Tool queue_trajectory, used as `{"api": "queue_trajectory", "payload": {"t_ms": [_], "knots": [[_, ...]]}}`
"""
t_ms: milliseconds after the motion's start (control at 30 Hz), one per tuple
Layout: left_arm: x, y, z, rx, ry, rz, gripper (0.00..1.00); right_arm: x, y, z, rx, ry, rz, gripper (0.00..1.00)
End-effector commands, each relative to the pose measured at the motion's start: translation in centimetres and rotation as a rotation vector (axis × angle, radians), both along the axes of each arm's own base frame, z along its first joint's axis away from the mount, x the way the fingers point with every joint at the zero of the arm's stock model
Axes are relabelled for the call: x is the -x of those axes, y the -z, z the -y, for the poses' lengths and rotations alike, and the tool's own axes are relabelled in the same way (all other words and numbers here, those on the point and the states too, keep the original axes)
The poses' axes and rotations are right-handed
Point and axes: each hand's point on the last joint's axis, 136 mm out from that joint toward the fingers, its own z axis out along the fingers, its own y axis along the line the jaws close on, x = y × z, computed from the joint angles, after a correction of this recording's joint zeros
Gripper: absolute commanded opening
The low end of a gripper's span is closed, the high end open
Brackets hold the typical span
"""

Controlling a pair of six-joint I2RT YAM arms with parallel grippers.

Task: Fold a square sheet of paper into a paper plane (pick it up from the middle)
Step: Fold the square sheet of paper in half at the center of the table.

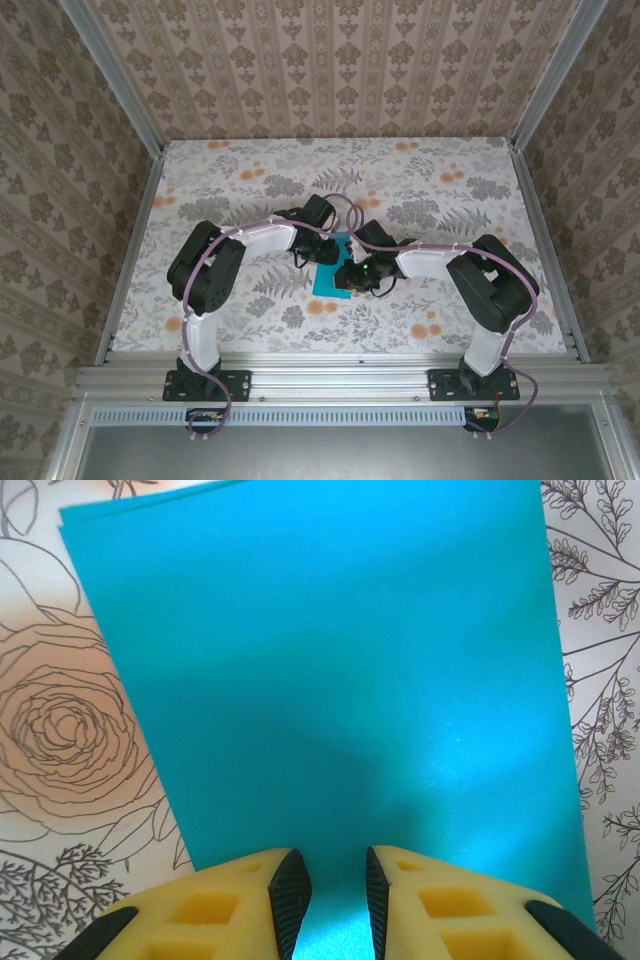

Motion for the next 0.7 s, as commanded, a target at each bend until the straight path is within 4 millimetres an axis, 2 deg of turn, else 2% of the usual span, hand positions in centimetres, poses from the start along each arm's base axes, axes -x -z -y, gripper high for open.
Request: {"api": "queue_trajectory", "payload": {"t_ms": [0,167,267,367,433,567,667], "knots": [[4.6,5.2,-4.9,-0.2,-0.013,-0.195,0.3,2.3,2.1,2.1,0.08,-0.022,-0.05,0.23],[4.5,4.8,-4.7,-0.186,-0.015,-0.194,0.3,4.0,1.8,3.5,0.093,-0.023,-0.06,0.24],[4.5,4.5,-4.5,-0.17,-0.015,-0.192,0.3,3.6,0.3,4.0,0.064,0.001,-0.041,0.25],[4.4,4.0,-4.0,-0.148,-0.013,-0.192,0.3,1.8,-2.0,4.2,0.015,0.04,0.002,0.26],[4.2,3.5,-3.7,-0.132,-0.014,-0.185,0.3,-0.1,-3.1,4.7,0.004,0.082,0.037,0.31],[4.0,3.1,-3.7,-0.13,-0.016,-0.179,0.3,-3.7,-3.7,5.5,-0.026,0.161,0.052,0.39],[4.1,3.2,-3.6,-0.129,-0.014,-0.18,0.3,-5.5,-3.7,5.2,-0.038,0.166,0.051,0.41]]}}
